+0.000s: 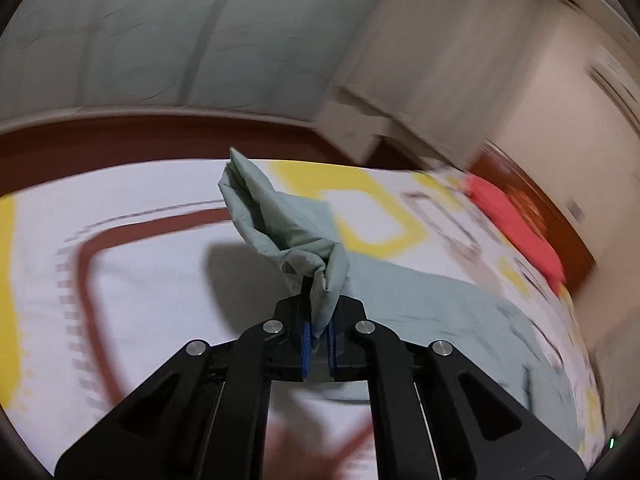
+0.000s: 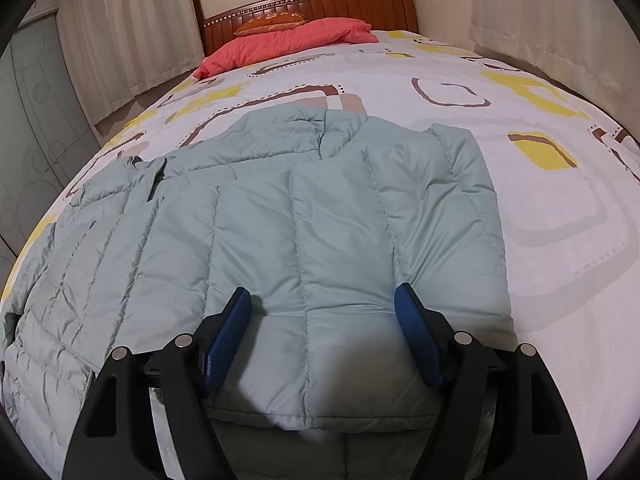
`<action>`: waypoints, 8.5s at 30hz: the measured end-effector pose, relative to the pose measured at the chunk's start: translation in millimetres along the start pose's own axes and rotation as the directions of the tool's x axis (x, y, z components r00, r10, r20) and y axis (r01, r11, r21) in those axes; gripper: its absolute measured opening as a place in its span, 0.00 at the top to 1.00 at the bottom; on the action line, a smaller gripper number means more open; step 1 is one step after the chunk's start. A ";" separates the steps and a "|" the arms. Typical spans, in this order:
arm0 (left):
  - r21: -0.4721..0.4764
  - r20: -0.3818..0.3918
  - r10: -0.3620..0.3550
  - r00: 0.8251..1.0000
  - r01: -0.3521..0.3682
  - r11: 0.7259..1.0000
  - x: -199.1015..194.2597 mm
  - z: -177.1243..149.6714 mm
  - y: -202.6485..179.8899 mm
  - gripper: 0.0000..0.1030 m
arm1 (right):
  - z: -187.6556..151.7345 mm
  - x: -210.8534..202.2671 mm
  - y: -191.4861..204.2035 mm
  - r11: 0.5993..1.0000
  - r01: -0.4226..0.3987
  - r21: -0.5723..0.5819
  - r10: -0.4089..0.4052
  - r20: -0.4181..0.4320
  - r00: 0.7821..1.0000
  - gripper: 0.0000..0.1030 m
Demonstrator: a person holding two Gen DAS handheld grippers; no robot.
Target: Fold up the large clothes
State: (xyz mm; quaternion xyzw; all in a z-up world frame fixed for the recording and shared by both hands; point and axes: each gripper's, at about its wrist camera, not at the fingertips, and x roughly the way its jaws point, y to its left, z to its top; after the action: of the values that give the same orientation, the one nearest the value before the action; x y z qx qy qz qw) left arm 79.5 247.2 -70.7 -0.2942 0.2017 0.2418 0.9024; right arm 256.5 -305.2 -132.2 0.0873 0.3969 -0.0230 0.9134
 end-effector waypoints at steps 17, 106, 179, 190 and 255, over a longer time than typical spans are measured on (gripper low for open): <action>0.431 -0.297 -0.292 0.909 0.401 0.808 9.2 -158.7 -313.7 0.95 | -0.3 -2.7 -7.9 0.998 -0.049 0.045 0.049 0.016 0.999 0.29; 0.463 -0.380 0.029 0.924 0.163 0.871 136.2 -102.8 -229.7 0.29 | 60.0 44.9 24.3 1.000 0.003 -0.020 -0.004 -0.067 0.998 0.43; -0.228 -0.412 -0.460 0.787 0.399 0.888 -121.9 -144.1 -17.0 0.93 | -180.6 -202.7 -89.1 0.800 -0.402 0.446 0.378 0.146 0.914 0.94; -0.189 -0.343 -0.552 0.760 0.520 0.833 -166.1 -111.7 -21.4 0.94 | -177.1 -244.8 -86.9 0.786 -0.464 0.409 0.418 0.202 0.886 0.94; 0.214 -0.381 -0.269 0.884 0.368 0.905 68.7 -56.5 -189.0 0.38 | 38.2 -31.9 -14.3 0.935 -0.262 0.239 0.265 0.018 0.964 0.32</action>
State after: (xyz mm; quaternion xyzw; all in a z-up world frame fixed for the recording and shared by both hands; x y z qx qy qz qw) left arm 227.0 99.3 -65.7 -0.2303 0.3362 0.0028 0.9132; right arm 260.6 -327.0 -85.4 0.2494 0.3825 0.0525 0.8881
